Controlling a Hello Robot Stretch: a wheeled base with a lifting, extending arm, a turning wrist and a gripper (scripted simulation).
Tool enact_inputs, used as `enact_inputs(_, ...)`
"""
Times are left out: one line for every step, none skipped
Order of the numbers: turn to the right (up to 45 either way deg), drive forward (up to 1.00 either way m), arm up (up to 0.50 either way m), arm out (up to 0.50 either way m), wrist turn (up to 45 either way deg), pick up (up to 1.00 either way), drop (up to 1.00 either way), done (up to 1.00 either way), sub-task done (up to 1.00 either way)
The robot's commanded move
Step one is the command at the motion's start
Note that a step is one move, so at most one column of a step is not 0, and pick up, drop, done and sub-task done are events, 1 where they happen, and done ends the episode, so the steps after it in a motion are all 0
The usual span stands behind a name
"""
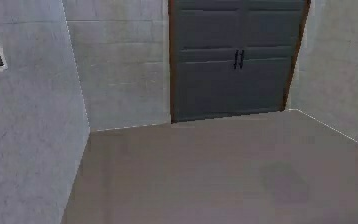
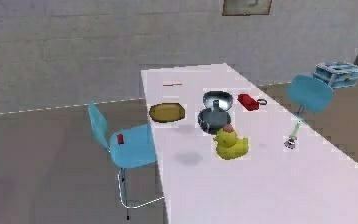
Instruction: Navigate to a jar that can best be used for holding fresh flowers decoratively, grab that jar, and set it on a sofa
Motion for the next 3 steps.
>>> enact_inputs(36.0, 0.0, 0.0, 0.0, 0.0, 0.0, 0.0, 0.0, 0.0)
enact_inputs(0.0, 0.2, 0.0, 0.0, 0.0, 0.0, 0.0, 0.0, 0.0)
enact_inputs(27.0, 0.0, 0.0, 0.0, 0.0, 0.0, 0.0, 0.0, 0.0)
